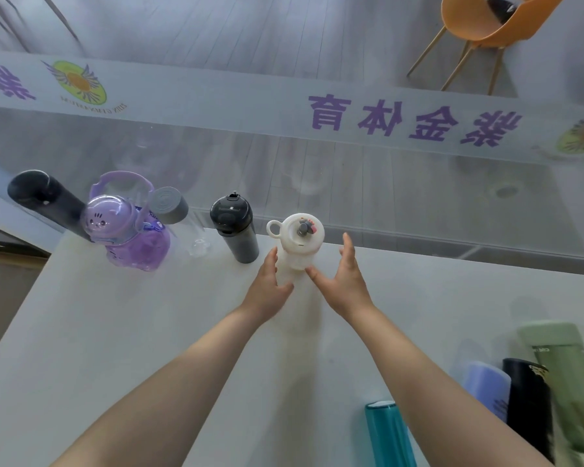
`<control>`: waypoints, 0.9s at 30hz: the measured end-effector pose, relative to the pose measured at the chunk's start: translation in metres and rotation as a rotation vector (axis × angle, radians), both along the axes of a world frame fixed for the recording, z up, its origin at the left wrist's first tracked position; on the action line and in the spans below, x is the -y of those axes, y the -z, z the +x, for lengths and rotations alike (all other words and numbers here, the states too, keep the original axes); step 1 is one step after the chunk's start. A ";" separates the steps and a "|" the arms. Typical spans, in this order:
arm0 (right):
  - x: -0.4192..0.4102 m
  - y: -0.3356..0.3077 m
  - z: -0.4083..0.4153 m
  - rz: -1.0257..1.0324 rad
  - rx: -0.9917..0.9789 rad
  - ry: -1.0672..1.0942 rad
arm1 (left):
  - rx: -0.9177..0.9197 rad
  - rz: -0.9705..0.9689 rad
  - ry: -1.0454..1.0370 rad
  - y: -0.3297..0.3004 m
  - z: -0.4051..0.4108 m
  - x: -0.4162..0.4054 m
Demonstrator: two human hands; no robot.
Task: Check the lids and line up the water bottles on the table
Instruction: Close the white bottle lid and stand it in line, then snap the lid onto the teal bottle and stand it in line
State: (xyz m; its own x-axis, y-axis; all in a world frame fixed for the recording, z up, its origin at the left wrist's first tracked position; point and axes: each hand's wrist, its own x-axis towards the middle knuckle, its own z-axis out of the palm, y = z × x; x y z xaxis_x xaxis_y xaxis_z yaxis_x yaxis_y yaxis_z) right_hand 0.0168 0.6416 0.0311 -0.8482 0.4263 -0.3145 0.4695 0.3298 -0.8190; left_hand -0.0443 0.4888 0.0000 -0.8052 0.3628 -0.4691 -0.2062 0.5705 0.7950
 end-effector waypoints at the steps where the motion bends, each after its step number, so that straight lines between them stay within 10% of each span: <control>1: -0.003 -0.001 0.010 0.002 0.005 -0.003 | -0.004 -0.017 0.000 -0.001 0.005 0.000; 27: -0.044 0.004 0.316 0.006 0.235 -0.315 | 0.142 -0.024 0.089 0.005 0.289 -0.038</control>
